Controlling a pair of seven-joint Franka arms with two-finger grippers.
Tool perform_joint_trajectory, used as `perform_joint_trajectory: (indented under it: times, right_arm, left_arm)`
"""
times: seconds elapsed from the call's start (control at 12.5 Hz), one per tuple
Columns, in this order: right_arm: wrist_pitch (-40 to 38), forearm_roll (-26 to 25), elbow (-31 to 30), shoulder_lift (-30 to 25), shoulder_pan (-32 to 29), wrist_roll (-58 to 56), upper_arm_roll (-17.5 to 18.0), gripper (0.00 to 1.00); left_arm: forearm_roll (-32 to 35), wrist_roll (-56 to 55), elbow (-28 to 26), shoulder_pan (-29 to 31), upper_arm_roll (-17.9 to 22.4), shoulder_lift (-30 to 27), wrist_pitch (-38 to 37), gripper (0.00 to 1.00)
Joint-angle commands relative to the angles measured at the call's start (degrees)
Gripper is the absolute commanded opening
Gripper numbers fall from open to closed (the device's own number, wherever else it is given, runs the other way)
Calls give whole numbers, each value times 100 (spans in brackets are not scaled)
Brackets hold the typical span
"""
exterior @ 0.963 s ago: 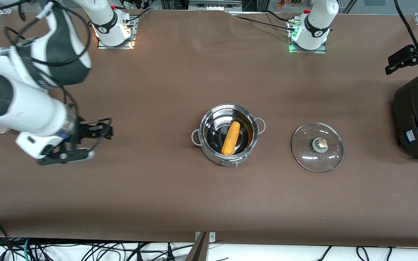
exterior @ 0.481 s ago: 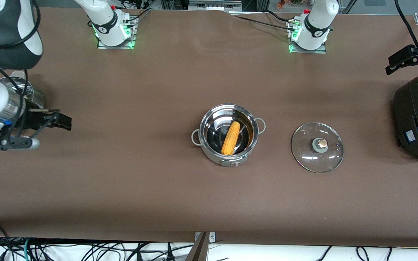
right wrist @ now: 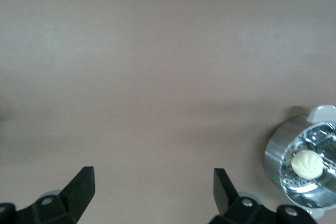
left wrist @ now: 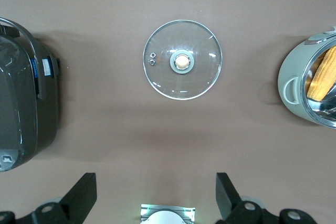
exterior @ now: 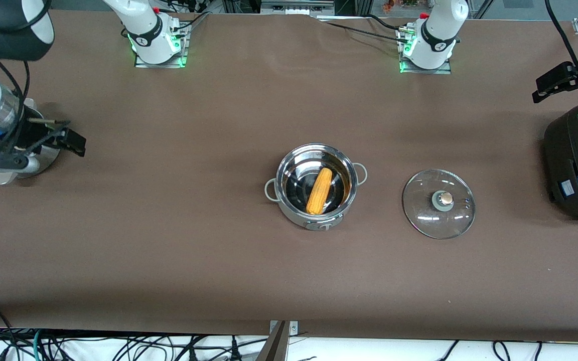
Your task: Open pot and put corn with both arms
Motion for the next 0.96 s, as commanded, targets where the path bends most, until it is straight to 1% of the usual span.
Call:
perform_joint_trajectory:
  times: [0.0, 0.08, 0.16, 0.24, 0.32, 0.56, 0.64, 0.8, 0.88]
  right_arm:
    - [-224, 75, -637, -870, -65, -15, -132, 100]
    - [-392, 320, -646, -924, -30, -190, -324, 100]
    - [-428, 444, -655, -959, 14, -757, -491, 100]
    - [-446, 480, -672, -951, 49, -1328, -728, 100]
    - [-446, 489, -707, -968, 111, -1508, -835, 100]
    - [-367, 437, -839, -995, 103, -1361, -845, 100]
    - [-367, 384, -743, -812, 120, -1360, -836, 100]
    - [-446, 349, -331, -407, 120, -1395, -827, 100]
    - [-437, 357, -269, -362, 120, -1396, -827, 100]
  left_arm:
    - [-110, 90, 227, -4, 4, 105, -141, 100]
    - [-110, 90, 227, -12, 4, 105, -141, 100]
    - [-119, 90, 227, -12, 4, 105, -141, 100]
    - [-136, 90, 227, -12, 4, 105, -141, 100]
    - [-154, 90, 227, -12, 4, 105, -141, 100]
    - [-171, 90, 227, -12, 4, 105, -141, 100]
    - [-189, 90, 227, -12, 4, 105, -141, 100]
    - [-189, 90, 227, -12, 4, 105, -141, 100]
    - [-189, 90, 227, -12, 4, 105, -141, 100]
